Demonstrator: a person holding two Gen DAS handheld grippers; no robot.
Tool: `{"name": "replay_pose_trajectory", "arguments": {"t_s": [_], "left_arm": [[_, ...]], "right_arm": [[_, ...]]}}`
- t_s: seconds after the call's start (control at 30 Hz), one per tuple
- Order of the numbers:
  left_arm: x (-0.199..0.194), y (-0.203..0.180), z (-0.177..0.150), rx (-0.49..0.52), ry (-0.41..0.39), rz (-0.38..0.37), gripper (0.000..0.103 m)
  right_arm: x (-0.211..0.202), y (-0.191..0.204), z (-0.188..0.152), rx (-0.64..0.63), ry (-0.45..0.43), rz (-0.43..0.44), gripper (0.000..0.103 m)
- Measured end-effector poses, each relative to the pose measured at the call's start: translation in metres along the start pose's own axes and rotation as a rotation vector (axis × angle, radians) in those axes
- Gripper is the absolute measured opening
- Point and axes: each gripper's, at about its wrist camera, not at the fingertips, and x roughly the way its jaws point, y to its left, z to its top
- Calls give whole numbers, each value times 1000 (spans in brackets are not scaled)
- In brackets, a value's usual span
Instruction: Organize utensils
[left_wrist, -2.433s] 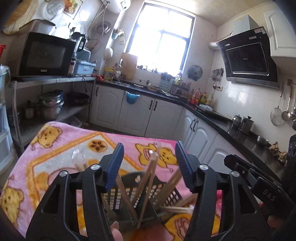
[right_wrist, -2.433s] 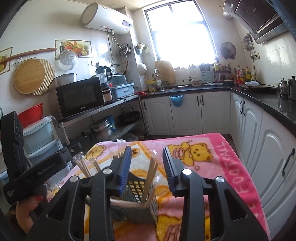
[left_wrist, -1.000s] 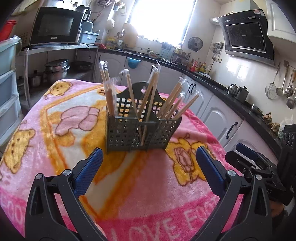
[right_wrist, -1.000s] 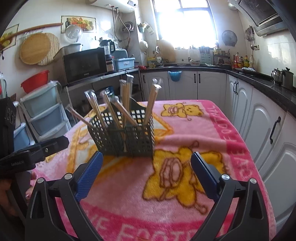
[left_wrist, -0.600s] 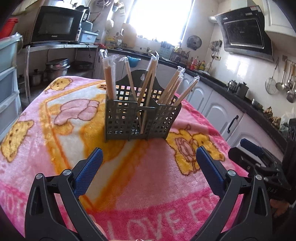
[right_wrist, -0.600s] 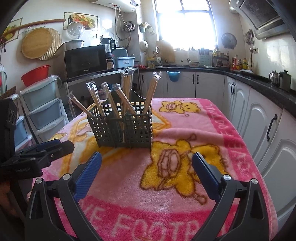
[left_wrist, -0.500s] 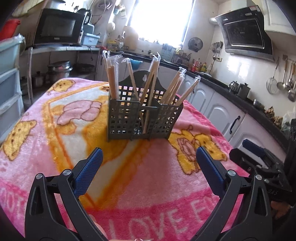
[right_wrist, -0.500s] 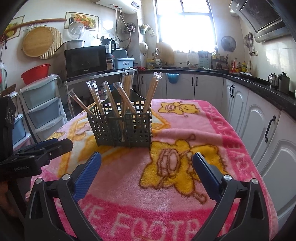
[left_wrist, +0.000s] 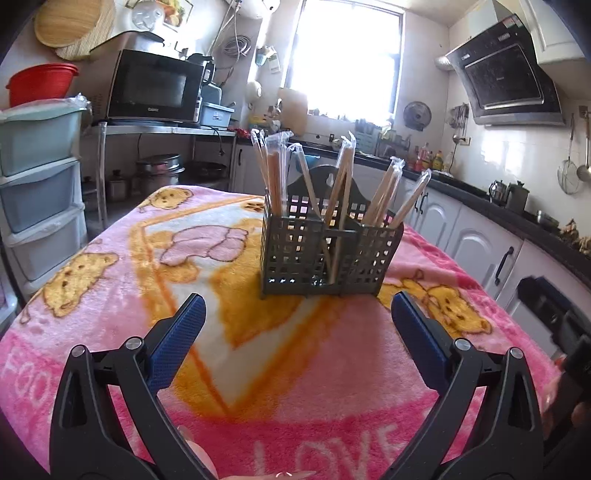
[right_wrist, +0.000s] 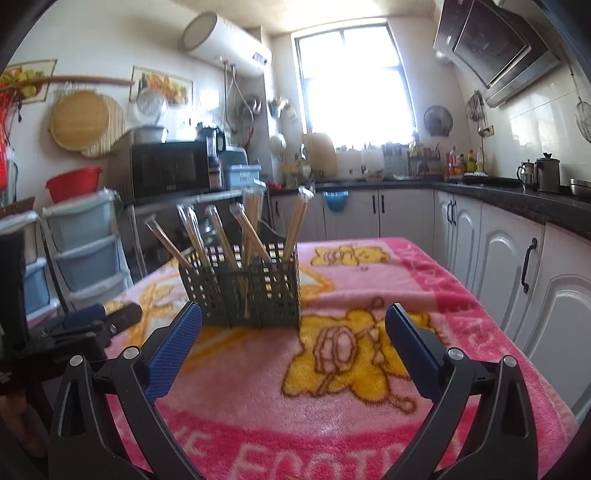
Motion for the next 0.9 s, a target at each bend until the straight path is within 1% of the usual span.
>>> {"name": "replay_pose_trajectory", "arguments": {"t_s": [0.1,0.2,0.33,0.47,0.7,0.9], "left_arm": [[-3,-1,-5,15,-37,1,93],[-4,-1,-7,27,-48,0,93],[-6,1,-7,23,-78,7,93],[-6,1,-8,26,-77,12,93],[-6,2,-8,29,-86,22,93],[-7,2,-9,29,-84,30,93]], "right_arm": [[-4,1,-3,3,-34,0,97],[-6,5,-7,3,-56,-7,97],[-6,15,-11,-42,-79,-21,97],[-3,17,-14,-49,-71,-18,97],[1,13,-15,-28,-48,-40,97],[2,12,-17,-19,-46,-42,97]]}}
